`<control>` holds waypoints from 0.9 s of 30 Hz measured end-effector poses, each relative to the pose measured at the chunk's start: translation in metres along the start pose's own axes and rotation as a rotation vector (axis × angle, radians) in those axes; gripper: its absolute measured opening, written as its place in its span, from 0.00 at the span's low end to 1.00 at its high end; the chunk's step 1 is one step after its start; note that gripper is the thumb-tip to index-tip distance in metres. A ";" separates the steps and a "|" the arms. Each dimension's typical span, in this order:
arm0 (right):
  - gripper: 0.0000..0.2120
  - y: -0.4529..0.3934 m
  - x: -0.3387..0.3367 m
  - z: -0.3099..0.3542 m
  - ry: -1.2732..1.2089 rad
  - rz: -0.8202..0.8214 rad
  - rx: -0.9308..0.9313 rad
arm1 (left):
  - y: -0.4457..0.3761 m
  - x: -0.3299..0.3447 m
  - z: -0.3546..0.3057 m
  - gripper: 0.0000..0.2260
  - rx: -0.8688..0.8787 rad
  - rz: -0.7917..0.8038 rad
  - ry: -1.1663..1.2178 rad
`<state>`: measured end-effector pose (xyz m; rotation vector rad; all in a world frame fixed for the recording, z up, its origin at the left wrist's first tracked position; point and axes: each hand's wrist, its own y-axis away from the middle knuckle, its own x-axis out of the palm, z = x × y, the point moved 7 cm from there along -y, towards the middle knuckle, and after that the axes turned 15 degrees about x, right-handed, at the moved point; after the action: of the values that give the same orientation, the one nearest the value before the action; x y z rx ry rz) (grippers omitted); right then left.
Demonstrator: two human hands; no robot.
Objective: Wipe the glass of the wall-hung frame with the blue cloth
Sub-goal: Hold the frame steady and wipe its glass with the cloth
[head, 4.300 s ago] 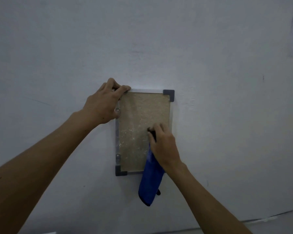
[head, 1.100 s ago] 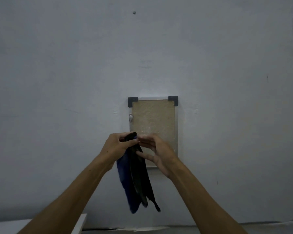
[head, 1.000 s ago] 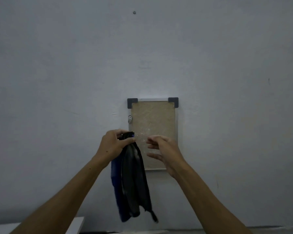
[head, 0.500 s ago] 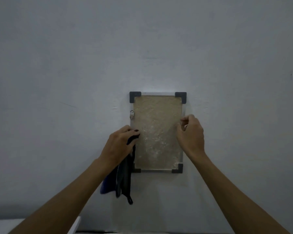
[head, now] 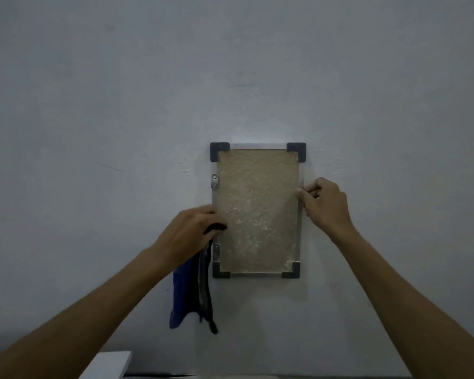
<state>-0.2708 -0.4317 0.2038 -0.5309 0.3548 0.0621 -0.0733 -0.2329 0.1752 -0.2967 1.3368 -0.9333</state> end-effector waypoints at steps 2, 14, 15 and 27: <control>0.11 -0.008 -0.003 0.002 0.058 0.073 0.021 | -0.008 -0.010 0.007 0.08 -0.026 -0.098 -0.009; 0.14 -0.018 -0.005 0.008 0.199 0.155 -0.015 | -0.032 -0.023 0.012 0.07 -0.032 -0.174 -0.082; 0.14 -0.018 -0.005 0.008 0.203 0.158 -0.014 | -0.035 -0.031 0.015 0.07 -0.072 -0.263 -0.080; 0.14 -0.017 -0.005 0.010 0.229 0.153 -0.013 | -0.036 -0.025 0.012 0.08 -0.114 -0.311 -0.043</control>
<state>-0.2697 -0.4410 0.2220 -0.5248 0.6189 0.1520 -0.0756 -0.2409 0.2204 -0.6224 1.3289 -1.1029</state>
